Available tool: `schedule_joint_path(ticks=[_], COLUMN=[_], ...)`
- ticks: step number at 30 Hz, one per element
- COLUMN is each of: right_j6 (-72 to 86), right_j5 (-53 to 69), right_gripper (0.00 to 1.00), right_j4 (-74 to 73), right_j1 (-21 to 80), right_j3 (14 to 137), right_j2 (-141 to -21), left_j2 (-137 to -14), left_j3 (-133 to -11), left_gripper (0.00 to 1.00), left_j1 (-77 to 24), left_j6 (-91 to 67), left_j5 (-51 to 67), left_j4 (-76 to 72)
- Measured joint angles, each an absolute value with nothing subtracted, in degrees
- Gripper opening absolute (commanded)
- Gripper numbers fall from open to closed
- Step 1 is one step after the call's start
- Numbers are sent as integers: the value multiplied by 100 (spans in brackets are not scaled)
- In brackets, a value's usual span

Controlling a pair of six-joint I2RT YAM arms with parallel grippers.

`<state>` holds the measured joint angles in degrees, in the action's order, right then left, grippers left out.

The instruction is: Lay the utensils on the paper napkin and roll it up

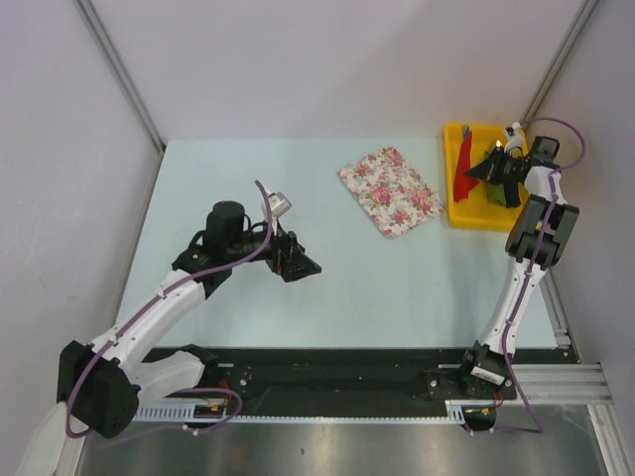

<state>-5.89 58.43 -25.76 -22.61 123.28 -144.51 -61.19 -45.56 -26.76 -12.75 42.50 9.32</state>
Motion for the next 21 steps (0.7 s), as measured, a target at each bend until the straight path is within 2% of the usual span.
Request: schedule_joint_path(ticks=[10,21], right_j6=[-10,204], right_j5=[5981,5332], right_gripper=[0,2], right_j4=[-2685,-3271], right_j1=[-2182,-2128], right_j3=[12855,13520], right_j2=[-15054,-15358], left_j2=[-6333,-6525], left_j3=[-4477,-4477], left_gripper=[100,99], left_j1=[-2622,-2567], left_j6=[-1243,-1243], left_j5=[4167,4171], left_j4=[1052,1098])
